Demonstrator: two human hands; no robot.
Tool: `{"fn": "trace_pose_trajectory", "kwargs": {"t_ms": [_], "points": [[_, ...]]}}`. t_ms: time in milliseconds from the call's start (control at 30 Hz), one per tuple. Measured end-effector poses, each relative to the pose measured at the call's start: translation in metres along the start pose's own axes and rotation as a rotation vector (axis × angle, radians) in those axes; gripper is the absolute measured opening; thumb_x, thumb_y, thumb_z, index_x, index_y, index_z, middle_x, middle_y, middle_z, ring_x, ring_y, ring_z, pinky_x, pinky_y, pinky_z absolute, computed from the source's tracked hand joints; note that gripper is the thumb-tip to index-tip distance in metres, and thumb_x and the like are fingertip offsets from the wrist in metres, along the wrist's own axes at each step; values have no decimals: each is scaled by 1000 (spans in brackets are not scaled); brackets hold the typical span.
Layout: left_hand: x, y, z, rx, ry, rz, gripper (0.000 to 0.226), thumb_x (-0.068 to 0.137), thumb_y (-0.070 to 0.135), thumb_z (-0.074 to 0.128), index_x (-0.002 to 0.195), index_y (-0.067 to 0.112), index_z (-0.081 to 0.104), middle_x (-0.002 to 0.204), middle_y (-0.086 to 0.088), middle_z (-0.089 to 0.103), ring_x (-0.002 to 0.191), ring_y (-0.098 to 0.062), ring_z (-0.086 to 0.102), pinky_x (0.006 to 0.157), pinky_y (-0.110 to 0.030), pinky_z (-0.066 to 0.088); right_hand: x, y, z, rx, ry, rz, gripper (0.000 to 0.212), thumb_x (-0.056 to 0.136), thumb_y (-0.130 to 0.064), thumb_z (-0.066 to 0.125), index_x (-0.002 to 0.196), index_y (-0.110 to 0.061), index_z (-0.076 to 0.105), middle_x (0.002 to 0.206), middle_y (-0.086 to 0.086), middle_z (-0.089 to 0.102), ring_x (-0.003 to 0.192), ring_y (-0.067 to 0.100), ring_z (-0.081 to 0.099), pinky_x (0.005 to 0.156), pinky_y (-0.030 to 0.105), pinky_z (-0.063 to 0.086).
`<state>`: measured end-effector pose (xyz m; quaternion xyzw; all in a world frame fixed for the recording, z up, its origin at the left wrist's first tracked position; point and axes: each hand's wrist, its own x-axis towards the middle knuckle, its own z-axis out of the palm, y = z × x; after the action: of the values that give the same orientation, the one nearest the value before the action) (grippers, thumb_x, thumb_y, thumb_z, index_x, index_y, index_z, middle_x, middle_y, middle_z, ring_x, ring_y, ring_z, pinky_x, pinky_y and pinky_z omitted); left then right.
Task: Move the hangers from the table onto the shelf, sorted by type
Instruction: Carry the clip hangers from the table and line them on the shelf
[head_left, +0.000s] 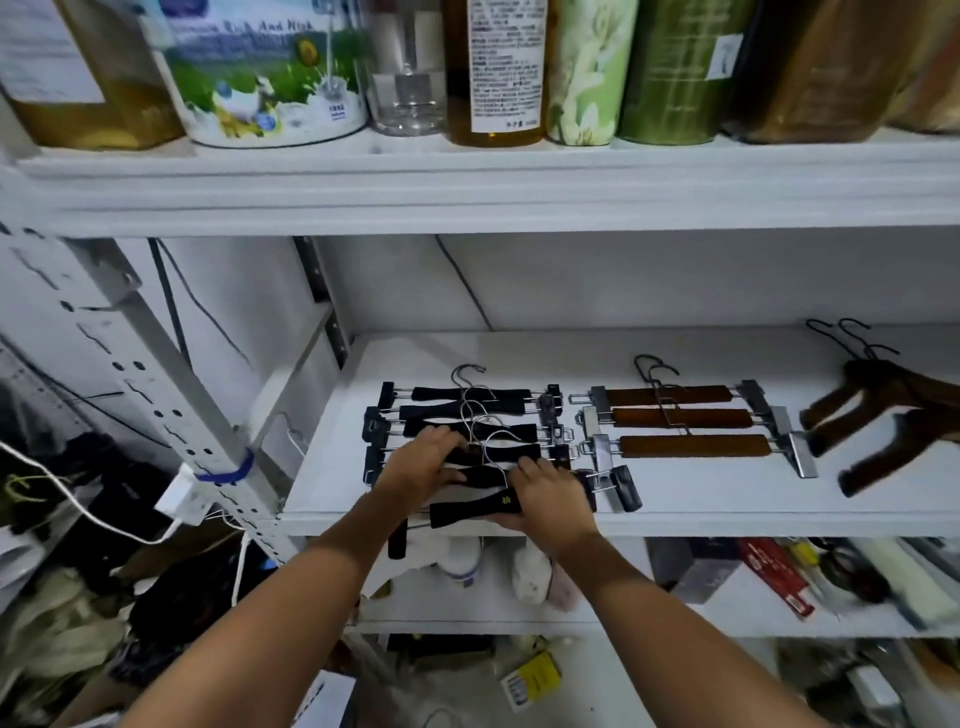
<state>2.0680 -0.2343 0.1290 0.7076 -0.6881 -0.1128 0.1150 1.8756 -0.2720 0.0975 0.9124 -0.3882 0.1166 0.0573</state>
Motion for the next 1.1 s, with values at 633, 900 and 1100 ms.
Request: {"fn": "trace_pose_trajectory", "kwargs": {"t_ms": [633,900,1100], "points": [[-18,-35,38,235,-79,53,113,60,74,-36,151,16,-1,160,-1,0,148,-21,-4,114,-31,-9,21,-42,24,86,-213,309,88,70,-82,33,116,-15,67,118,19,64,110,32,62,96,48,44],[5,-44,38,178,-121,17,115,54,73,-37,150,17,-8,160,-1,-9,148,-20,-10,113,-31,-11,47,-36,31,123,-226,295,103,66,-83,9,140,-20,45,145,22,41,136,36,37,108,49,29],[31,-52,36,180,-139,-1,119,49,74,-39,150,17,-9,160,-1,-10,147,-20,-11,110,-30,-14,66,-25,32,139,-260,256,117,51,-82,-6,152,-23,0,159,15,-5,146,29,-9,116,44,-4]]}}
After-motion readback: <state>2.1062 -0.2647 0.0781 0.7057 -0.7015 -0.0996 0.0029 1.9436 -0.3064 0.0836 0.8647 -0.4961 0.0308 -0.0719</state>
